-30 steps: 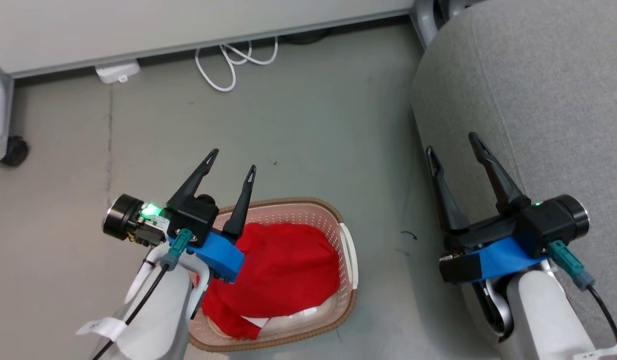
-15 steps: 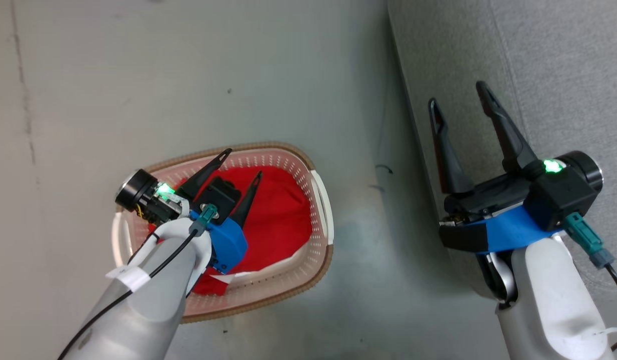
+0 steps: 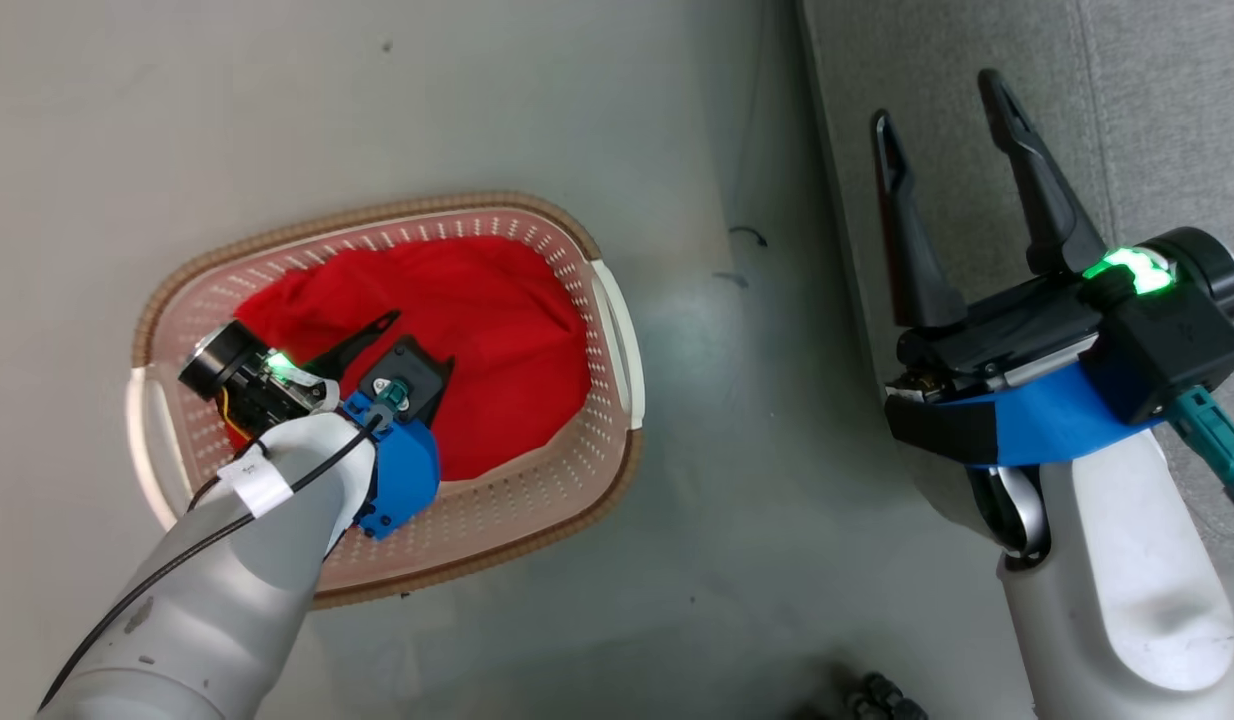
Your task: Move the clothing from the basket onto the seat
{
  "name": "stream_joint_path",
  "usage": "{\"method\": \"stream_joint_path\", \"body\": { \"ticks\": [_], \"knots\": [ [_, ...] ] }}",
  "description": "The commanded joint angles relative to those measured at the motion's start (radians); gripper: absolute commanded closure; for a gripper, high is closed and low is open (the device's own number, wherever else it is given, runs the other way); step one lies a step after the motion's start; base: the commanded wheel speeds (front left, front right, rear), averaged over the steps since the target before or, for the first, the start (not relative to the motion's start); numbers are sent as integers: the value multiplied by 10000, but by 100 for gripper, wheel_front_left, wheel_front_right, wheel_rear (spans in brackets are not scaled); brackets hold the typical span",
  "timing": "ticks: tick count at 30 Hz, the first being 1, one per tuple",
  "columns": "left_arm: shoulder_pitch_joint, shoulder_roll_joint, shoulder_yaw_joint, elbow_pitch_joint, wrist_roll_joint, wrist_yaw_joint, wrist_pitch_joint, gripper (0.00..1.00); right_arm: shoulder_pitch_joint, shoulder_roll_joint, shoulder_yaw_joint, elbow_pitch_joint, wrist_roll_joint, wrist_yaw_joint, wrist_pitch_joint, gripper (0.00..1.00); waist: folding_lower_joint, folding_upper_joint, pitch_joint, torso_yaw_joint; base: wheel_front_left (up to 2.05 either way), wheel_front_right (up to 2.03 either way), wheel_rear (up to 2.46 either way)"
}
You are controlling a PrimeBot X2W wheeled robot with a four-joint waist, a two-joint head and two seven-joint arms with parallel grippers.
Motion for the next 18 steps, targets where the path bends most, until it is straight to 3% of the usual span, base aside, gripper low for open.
{"method": "stream_joint_path", "body": {
  "ticks": [1,18],
  "knots": [
    [-281,28,-269,228,-224,-3,106,0,-192,-35,-28,-108,53,5,-42,0,-1,1,382,-137,0,0,0],
    [-1737,505,-2245,1001,-1252,-2,1792,0,-334,-35,-187,-587,10,5,-42,0,-1,1,2015,-164,0,0,0]
  ]
}}
